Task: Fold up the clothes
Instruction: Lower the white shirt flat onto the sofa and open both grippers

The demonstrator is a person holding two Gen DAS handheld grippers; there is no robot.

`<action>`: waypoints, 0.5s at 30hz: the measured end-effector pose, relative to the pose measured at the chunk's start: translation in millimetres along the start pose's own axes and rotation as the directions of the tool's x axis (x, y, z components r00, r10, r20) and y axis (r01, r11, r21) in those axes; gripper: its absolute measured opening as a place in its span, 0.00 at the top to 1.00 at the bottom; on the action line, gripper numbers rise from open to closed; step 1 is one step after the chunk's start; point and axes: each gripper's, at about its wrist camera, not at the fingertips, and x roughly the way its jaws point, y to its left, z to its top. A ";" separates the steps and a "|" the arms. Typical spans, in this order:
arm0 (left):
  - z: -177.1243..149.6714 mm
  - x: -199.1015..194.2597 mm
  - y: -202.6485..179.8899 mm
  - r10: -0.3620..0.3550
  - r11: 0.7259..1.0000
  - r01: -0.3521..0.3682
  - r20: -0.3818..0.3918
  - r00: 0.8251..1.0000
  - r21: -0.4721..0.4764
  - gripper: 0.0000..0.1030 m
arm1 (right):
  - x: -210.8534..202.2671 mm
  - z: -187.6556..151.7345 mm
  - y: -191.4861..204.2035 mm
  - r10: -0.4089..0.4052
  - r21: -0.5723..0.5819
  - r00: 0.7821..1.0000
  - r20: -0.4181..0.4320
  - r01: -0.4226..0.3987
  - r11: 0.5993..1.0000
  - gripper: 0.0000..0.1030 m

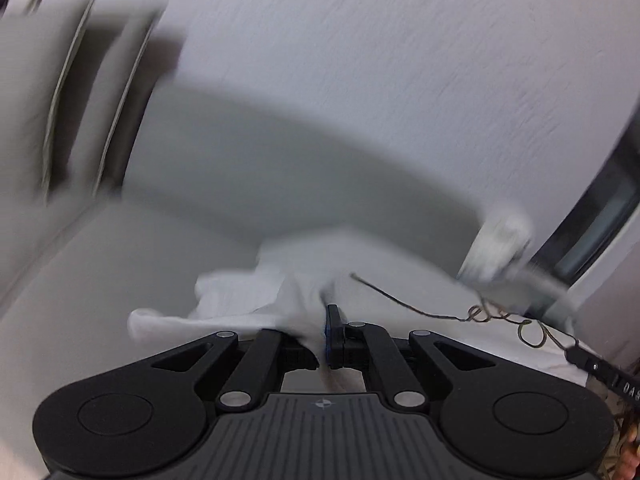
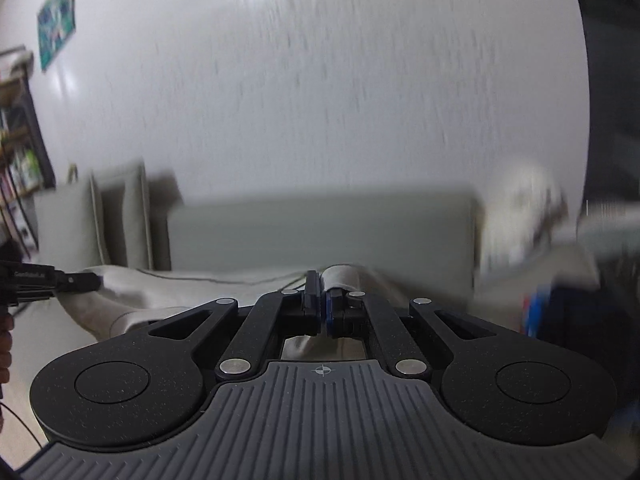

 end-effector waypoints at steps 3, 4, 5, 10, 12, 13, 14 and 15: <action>-64.0 56.3 32.8 0.147 0.986 -0.160 -0.206 0.967 -0.049 0.95 | 33.8 -92.3 -15.3 -0.023 0.016 0.985 -0.174 0.026 1.000 0.98; -76.1 66.4 40.9 0.182 0.977 -0.204 -0.253 0.950 -0.065 0.92 | 47.0 -120.2 -19.2 -0.018 0.019 0.970 -0.242 0.023 1.000 0.97; -87.9 75.7 48.7 0.217 0.965 -0.249 -0.299 0.929 -0.076 0.87 | 57.9 -147.8 -25.0 -0.002 0.026 0.949 -0.315 0.011 1.000 0.96; -98.0 60.0 44.9 0.274 0.961 -0.274 -0.262 0.925 0.038 0.64 | 74.0 -216.2 -27.9 0.012 0.030 0.873 -0.488 0.003 1.000 0.67; -92.2 43.3 34.6 0.271 0.962 -0.260 -0.181 0.946 0.079 0.60 | 59.8 -213.2 -32.4 0.029 0.056 0.891 -0.454 -0.004 0.998 0.62; -88.7 34.6 27.8 0.258 0.964 -0.246 -0.130 0.957 0.105 0.60 | 51.4 -206.8 -33.7 0.034 0.069 0.900 -0.435 -0.004 0.998 0.61; -85.6 28.5 19.9 0.218 0.970 -0.206 -0.089 0.972 0.127 0.60 | 41.0 -198.5 -36.0 0.038 0.084 0.913 -0.406 -0.004 0.996 0.61; -82.6 22.4 12.1 0.175 0.974 -0.166 -0.048 0.983 0.151 0.60 | 32.3 -189.7 -37.3 0.038 0.095 0.924 -0.381 -0.002 0.995 0.60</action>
